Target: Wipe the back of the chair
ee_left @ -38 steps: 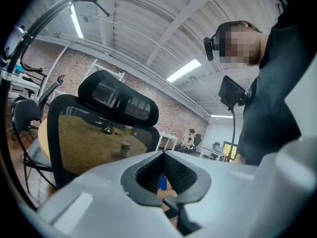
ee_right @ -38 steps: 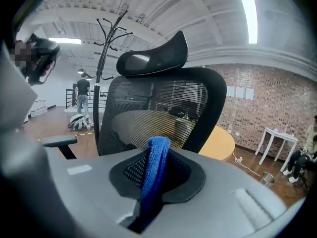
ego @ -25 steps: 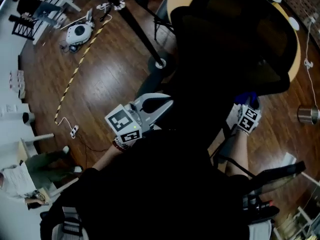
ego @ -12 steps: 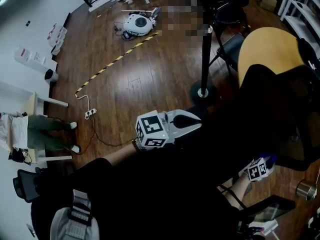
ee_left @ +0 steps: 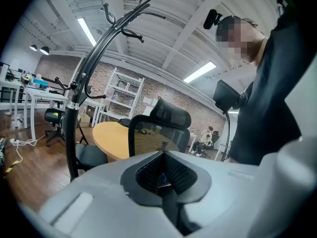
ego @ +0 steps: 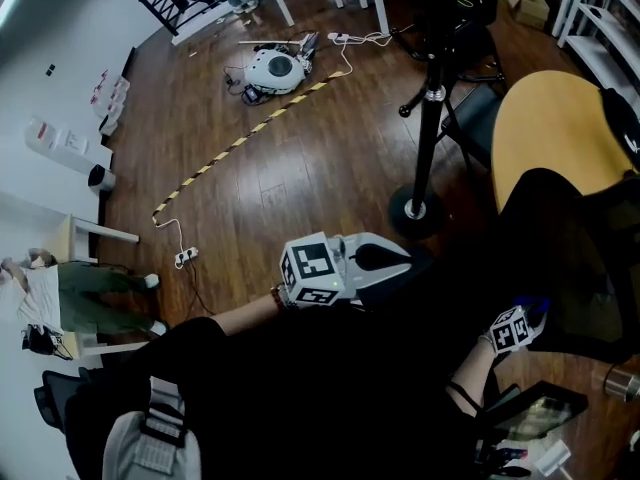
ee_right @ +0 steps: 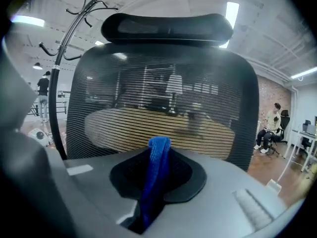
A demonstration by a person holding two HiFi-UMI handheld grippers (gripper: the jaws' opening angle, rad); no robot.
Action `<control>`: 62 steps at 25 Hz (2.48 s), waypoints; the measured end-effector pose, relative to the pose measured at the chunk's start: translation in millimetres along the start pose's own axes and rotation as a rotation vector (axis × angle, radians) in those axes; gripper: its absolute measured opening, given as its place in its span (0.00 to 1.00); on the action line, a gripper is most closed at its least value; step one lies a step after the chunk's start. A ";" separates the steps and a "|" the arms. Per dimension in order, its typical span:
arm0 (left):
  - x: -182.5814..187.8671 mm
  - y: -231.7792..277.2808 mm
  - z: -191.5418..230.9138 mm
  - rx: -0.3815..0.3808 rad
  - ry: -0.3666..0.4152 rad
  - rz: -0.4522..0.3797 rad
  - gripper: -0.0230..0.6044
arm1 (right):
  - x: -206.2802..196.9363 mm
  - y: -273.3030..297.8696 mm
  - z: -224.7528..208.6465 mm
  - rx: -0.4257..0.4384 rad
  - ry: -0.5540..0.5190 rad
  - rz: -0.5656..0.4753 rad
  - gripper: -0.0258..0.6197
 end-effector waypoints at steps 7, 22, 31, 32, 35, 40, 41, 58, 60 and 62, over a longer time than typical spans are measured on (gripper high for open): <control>10.1 -49.9 28.7 0.069 0.043 -0.051 0.05 | 9.7 3.5 148.5 0.356 -0.153 0.033 0.09; 23.5 -53.9 47.0 -0.025 -0.003 -0.175 0.05 | 96.7 -92.6 144.1 0.518 -0.086 -0.129 0.10; 7.2 0.1 42.8 -0.206 -0.095 -0.128 0.05 | 136.0 -265.3 2.7 0.231 -0.053 -0.237 0.10; 7.0 7.1 29.7 -0.231 -0.064 -0.114 0.05 | 137.1 -278.7 -3.4 0.231 -0.035 -0.256 0.10; 5.9 17.1 -8.3 -0.304 -0.024 -0.096 0.05 | 138.6 -314.8 -10.9 0.225 0.016 -0.294 0.10; -4.8 10.1 -74.1 -0.330 -0.035 -0.104 0.05 | 141.1 -374.1 -29.5 0.273 0.012 -0.296 0.10; -7.1 8.1 -92.1 -0.321 -0.033 -0.120 0.05 | 144.2 -387.4 -39.2 0.288 -0.001 -0.307 0.10; -92.5 -114.9 -218.7 -0.209 0.021 -0.034 0.05 | 88.1 -562.6 -62.8 0.212 0.033 -0.400 0.10; -90.2 -115.9 -235.3 -0.269 0.061 -0.038 0.05 | 84.1 -578.0 -63.2 0.182 0.052 -0.411 0.10; -80.0 -121.9 -249.9 -0.318 0.087 -0.059 0.05 | 85.2 -589.3 -57.1 0.175 0.061 -0.413 0.10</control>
Point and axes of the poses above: the fingertips, and each gripper's own axes: y forward along the fingers, z to its left, x out of its top, the point moved 6 cm from there along -y, backward along the fingers, and after that the axes turned 1 degree about x, right-handed, at the moved point
